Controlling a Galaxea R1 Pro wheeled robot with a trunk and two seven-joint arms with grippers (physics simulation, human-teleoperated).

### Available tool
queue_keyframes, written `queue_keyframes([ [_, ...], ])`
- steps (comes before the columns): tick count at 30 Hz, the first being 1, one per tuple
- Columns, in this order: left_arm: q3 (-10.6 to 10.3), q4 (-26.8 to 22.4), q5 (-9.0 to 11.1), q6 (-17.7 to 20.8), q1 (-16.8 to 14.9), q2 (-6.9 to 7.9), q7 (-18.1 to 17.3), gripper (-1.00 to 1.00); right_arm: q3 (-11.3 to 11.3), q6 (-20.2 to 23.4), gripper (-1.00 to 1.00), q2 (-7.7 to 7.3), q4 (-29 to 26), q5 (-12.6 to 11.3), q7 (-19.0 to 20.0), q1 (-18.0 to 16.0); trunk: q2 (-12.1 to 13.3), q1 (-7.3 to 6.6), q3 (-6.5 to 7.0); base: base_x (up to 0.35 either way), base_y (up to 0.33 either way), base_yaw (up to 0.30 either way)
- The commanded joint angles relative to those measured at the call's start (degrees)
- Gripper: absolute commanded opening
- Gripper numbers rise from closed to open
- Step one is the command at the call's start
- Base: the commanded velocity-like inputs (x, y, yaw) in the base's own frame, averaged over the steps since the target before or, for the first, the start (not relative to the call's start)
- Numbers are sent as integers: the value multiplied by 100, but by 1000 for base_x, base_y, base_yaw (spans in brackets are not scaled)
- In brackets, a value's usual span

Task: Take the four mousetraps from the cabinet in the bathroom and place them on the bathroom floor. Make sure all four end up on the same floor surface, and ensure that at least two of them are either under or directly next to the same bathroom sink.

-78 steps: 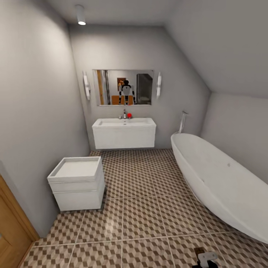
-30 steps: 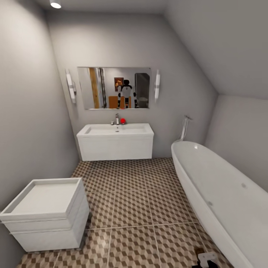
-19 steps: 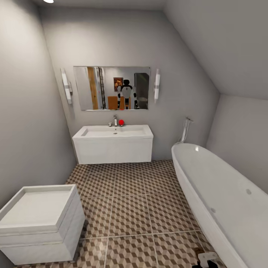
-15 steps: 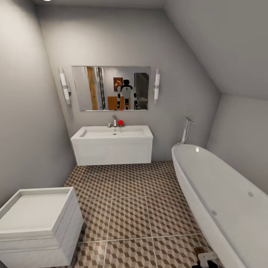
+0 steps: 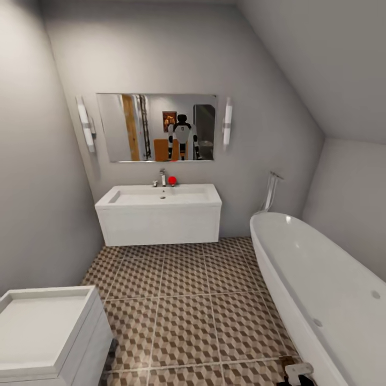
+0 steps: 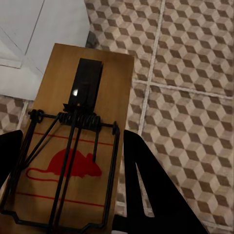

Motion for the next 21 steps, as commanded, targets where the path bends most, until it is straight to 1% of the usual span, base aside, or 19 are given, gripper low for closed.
queue_keyframes([
  [1,-37,17,-22,-24,-9,-2,33,-100,49,-37,-100,2,24,-39,-3,-11,-13,7,-13,329,0,0],
  [14,-37,17,-20,-21,-9,6,33,-100,49,-37,-100,2,24,-39,-3,-11,-13,7,-13,329,0,0],
  [21,-37,17,-22,-21,-9,-1,33,-100,49,-37,-100,2,24,-39,-3,-11,-13,7,-13,329,-57,0],
])
